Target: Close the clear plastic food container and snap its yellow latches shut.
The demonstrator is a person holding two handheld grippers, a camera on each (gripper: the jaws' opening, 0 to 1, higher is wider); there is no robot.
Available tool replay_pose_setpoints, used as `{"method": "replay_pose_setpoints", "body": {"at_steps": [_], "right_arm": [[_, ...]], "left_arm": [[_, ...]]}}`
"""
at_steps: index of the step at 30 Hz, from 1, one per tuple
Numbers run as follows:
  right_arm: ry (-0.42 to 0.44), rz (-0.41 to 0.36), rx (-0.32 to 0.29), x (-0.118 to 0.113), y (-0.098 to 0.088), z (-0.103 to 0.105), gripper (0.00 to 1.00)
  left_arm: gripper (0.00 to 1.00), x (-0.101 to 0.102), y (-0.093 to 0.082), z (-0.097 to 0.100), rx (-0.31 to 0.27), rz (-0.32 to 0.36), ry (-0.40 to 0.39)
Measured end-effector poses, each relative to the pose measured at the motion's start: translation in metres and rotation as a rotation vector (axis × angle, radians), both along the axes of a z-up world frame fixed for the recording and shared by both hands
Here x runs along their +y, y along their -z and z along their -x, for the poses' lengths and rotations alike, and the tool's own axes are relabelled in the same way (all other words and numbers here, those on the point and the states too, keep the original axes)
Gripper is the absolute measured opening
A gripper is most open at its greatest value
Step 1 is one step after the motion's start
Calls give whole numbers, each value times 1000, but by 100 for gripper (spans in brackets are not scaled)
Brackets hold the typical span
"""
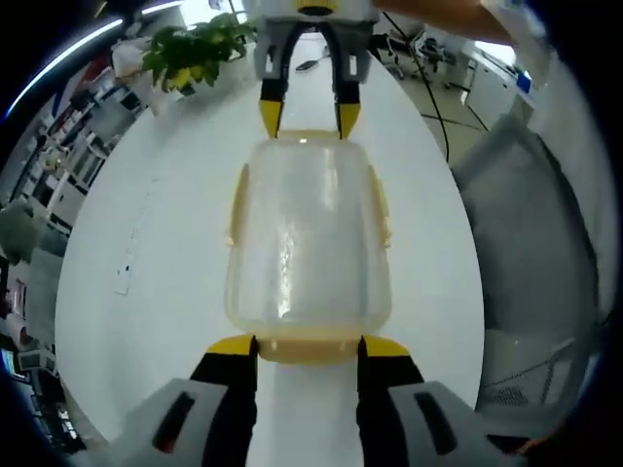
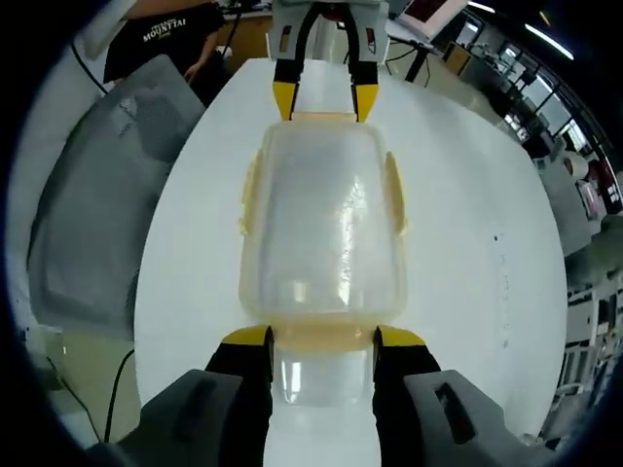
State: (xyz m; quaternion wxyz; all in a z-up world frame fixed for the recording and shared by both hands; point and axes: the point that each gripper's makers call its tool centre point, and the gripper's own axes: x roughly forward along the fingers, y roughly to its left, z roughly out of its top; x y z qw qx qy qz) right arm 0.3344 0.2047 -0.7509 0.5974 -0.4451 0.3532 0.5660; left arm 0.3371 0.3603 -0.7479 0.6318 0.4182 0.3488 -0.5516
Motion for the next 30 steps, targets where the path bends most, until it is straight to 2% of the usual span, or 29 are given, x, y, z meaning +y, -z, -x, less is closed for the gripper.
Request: {"method": "replay_pose_setpoints", "body": {"at_steps": [3,6,9,16,18,21,30], "right_arm": [[-1,9,-5,-17,0,-4,37],[3,10,-2,-33,-1,-6,37],[-1,13,6,-48,0,-7,37],[-2,27,14,-81,6,-11,37],[1,32,15,-90,9,-12,37],[-3,46,18,-103,14,-13,37],[-14,52,37,-119,32,-16,37]], "left_arm": [[34,-17,1,-3,-1,2,-4],[34,-33,2,-7,-28,1,6],[34,-46,4,-7,-12,11,2],[34,-80,11,-11,-9,5,0],[34,-89,14,-13,-24,-5,5],[34,-101,19,-14,-11,1,-1],[34,-116,34,-16,9,-15,-18]]}}
